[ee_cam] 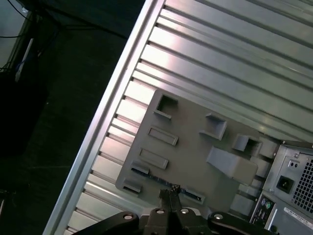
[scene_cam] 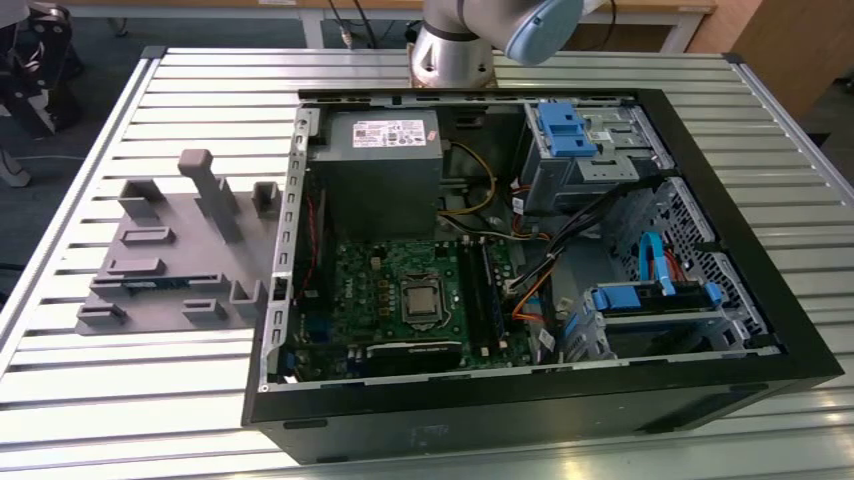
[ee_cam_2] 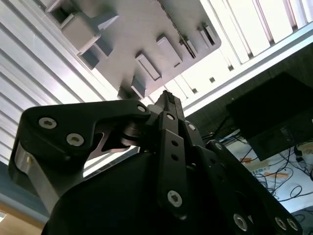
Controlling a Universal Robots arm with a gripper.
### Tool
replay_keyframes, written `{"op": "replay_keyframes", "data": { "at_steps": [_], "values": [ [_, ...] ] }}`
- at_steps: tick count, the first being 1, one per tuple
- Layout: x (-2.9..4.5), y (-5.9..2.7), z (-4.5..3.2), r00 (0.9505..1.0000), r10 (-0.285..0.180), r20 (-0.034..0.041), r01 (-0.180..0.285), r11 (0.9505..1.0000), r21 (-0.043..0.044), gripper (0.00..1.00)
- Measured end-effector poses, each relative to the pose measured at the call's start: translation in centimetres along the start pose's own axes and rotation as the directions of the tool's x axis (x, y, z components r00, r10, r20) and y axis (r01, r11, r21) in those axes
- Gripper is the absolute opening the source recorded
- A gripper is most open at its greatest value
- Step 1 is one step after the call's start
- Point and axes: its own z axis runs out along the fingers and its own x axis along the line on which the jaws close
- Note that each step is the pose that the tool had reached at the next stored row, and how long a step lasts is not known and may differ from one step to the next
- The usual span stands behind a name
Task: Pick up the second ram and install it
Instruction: 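Pick up the second ram and move it above second insertion slot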
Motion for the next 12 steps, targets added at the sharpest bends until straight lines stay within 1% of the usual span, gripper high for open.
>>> {"op": "replay_keyframes", "data": {
  "at_steps": [5, 10, 12],
  "values": [
    [0.0, 0.0, 0.0, 0.9991, -0.041, -0.0015, 0.041, 0.9991, 0.0008, 0.11],
    [0.0, 0.0, 0.0, 0.9962, -0.087, -0.0032, 0.087, 0.9962, 0.0016, 0.11],
    [0.0, 0.0, 0.0, 0.9959, -0.091, -0.0034, 0.091, 0.9959, 0.0016, 0.11]
  ]
}}
